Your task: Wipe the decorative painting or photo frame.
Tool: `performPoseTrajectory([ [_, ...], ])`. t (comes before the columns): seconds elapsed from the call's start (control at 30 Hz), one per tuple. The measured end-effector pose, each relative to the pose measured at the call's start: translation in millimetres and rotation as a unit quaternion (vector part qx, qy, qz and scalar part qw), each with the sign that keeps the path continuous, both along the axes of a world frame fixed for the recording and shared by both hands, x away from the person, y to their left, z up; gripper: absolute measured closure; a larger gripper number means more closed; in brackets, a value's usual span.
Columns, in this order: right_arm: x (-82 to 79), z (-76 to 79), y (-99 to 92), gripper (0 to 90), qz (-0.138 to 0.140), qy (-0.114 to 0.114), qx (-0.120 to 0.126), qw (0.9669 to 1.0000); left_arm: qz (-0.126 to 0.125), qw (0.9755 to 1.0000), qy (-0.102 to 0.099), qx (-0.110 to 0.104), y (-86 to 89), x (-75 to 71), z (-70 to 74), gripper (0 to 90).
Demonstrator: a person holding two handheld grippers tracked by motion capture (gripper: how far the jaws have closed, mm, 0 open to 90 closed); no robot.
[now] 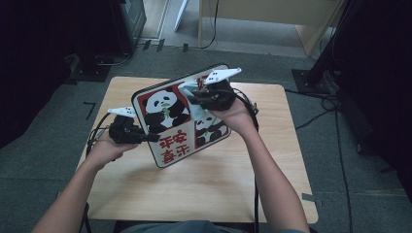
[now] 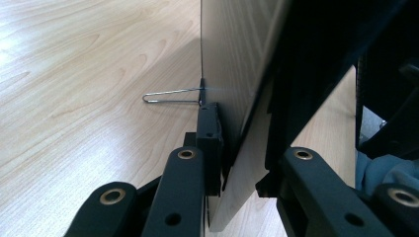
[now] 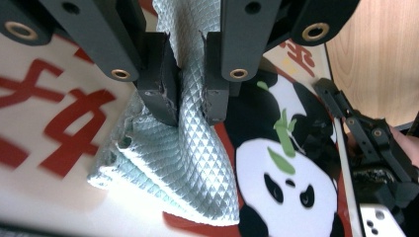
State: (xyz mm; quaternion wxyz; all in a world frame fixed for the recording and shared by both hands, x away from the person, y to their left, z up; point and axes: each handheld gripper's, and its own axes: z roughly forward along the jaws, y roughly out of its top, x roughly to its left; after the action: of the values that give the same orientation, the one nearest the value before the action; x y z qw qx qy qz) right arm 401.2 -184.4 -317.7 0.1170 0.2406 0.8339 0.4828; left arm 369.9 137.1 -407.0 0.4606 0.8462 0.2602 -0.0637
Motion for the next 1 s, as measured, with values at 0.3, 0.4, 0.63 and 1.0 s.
performPoseTrajectory([
  [0.3,-5.1,-18.7,-1.1,77.4,0.005,0.008,-0.006,0.9999,0.000,1.0000,0.000,0.000,-0.1,-0.2,0.1,78.7],
  [0.4,-6.4,-25.5,-2.3,77.4,0.006,0.013,-0.002,0.9999,0.000,1.0000,0.000,0.000,-0.1,-0.1,0.1,78.6],
  [0.63,-9.8,-40.7,-4.1,77.4,0.007,0.026,0.000,0.9996,-0.001,1.0000,0.000,0.000,-0.2,-0.2,0.1,78.6],
  [1.0,-16.2,-64.6,-6.3,77.4,0.007,0.043,-0.008,0.9990,-0.001,1.0000,-0.002,0.002,-0.3,-0.4,0.3,78.6],
])
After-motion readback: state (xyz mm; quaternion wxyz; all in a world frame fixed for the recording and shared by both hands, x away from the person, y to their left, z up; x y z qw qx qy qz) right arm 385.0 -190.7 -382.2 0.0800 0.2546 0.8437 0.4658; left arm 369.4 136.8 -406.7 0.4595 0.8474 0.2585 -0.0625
